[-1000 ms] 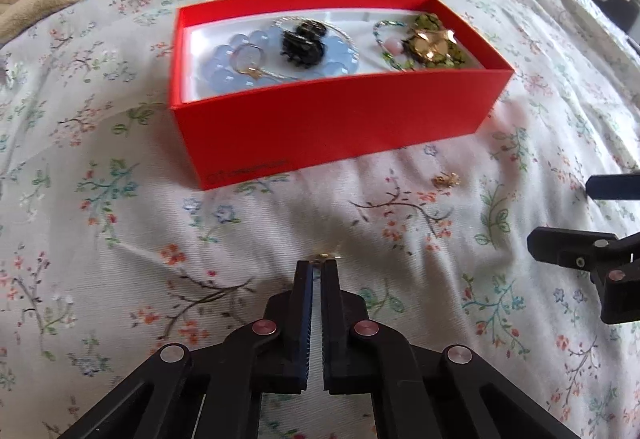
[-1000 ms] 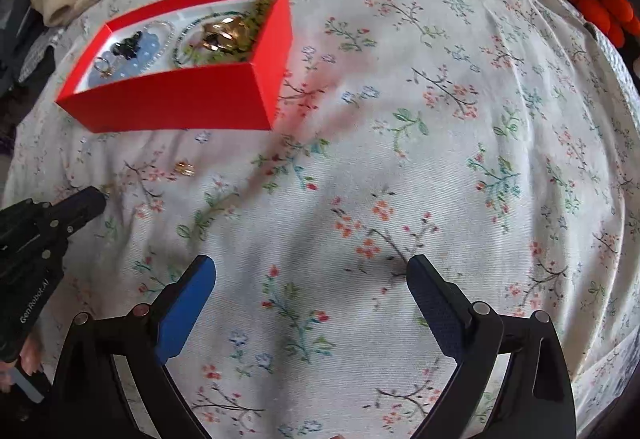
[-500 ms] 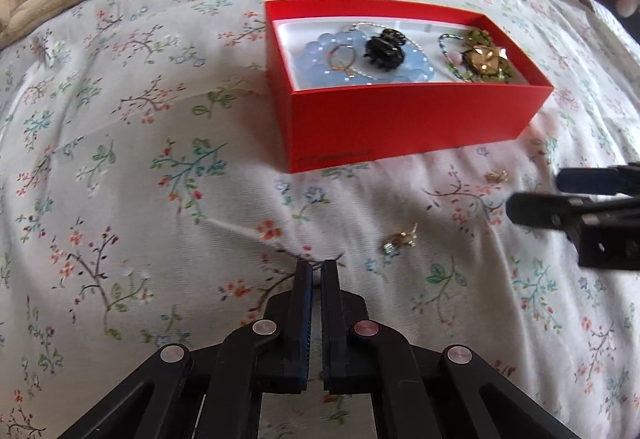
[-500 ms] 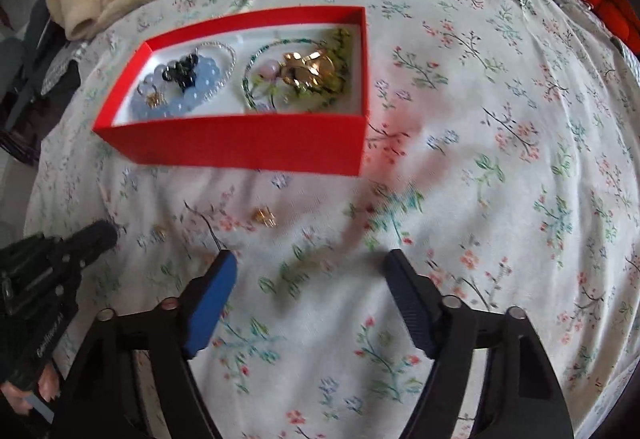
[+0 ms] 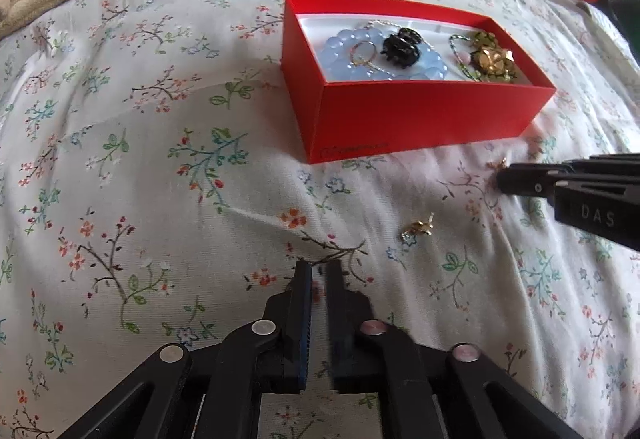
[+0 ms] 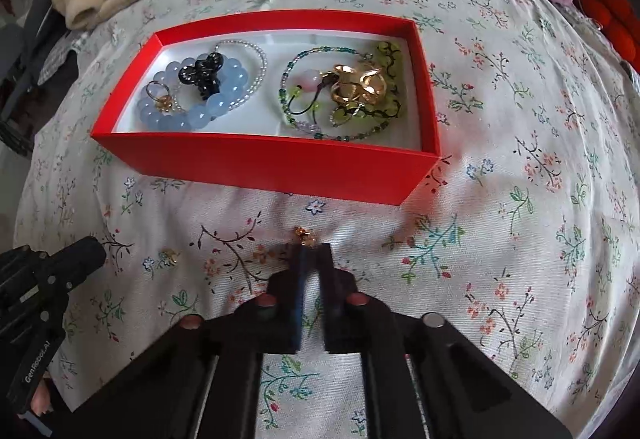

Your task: Organize jewelry

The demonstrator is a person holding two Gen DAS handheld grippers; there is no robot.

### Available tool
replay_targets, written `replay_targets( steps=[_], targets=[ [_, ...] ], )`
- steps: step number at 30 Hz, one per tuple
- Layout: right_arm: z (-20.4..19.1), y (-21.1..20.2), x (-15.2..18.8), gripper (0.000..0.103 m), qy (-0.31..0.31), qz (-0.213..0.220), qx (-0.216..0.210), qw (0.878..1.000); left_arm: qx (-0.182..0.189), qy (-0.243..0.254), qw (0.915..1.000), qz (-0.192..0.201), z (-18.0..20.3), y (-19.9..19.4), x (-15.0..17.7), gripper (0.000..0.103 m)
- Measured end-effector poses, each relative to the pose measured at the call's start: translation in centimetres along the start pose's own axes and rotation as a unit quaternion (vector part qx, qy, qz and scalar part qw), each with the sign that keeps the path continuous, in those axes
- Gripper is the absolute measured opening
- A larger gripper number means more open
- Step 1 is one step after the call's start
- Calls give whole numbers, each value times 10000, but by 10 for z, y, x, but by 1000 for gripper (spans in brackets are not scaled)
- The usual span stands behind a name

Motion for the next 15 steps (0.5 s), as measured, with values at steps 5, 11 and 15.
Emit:
replay_targets(
  steps=[5, 11, 15],
  targets=[
    [8, -10, 1, 0, 86, 34, -80, 9999, 302, 191, 9994, 8, 20, 3, 0, 24],
    [20, -20, 6, 0, 151, 45, -96, 9998, 428, 427, 9982, -42, 42, 17, -3, 40],
    [27, -23, 8, 0, 210, 40, -124, 9997, 364, 525, 9980, -23, 50, 24, -7, 44]
  ],
)
Point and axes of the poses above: each gripper's, at about its wrist camera, not at the fingertips, and y roughly the way its jaws point, z to its right, x to its underside, the point moved 10 cm from there along y, roughly the way its jaws point, and after that the axes turned 1 degree about -y, right-handed, at the moved point
